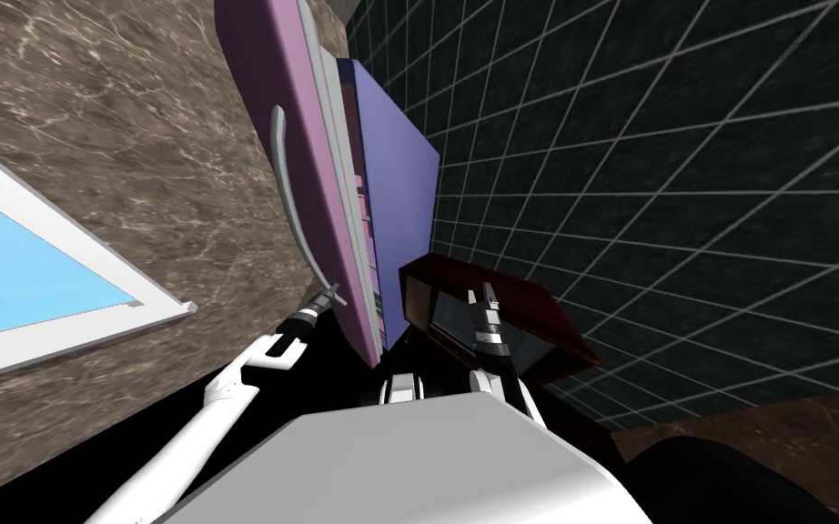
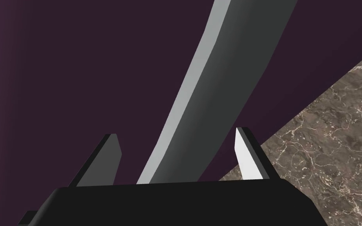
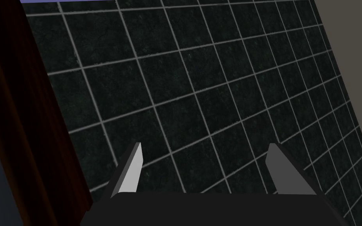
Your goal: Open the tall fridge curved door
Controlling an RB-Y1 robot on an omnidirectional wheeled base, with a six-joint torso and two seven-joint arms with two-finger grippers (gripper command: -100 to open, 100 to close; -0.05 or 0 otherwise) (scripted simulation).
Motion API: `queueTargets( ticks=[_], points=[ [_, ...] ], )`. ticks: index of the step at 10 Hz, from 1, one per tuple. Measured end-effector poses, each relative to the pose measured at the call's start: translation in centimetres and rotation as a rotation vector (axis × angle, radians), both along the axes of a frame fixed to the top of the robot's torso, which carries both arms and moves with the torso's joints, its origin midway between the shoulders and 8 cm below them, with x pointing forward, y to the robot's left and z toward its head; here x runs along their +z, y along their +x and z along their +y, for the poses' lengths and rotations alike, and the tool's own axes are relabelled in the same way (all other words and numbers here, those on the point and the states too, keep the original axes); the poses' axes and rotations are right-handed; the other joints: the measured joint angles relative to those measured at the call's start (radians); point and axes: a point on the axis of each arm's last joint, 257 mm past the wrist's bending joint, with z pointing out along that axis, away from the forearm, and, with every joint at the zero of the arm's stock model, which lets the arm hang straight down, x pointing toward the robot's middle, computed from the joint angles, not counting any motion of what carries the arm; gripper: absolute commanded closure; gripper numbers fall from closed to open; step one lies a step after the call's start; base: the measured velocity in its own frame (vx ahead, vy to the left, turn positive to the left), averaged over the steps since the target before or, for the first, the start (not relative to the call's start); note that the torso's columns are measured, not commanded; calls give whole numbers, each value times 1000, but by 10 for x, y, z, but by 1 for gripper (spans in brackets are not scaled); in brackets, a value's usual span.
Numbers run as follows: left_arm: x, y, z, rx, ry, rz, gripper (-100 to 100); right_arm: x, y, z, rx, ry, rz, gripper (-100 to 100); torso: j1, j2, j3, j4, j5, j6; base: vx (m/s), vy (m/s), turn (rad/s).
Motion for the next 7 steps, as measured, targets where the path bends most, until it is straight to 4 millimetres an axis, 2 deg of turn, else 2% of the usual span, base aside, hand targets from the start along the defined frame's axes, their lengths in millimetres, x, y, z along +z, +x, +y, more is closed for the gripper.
queueTargets(
  ticks=[5,7],
  points=[
    [0,-3,-27,-96,-4,0,100,0,0,0,0,0,0,0,-3,-4,-3,1,-2,0,-159,303,-73],
    [1,-3,-32,-122,-4,-1,100,0,0,0,0,0,0,0,-8,-5,-4,0,-3,1,-132,230,-57]
  ],
)
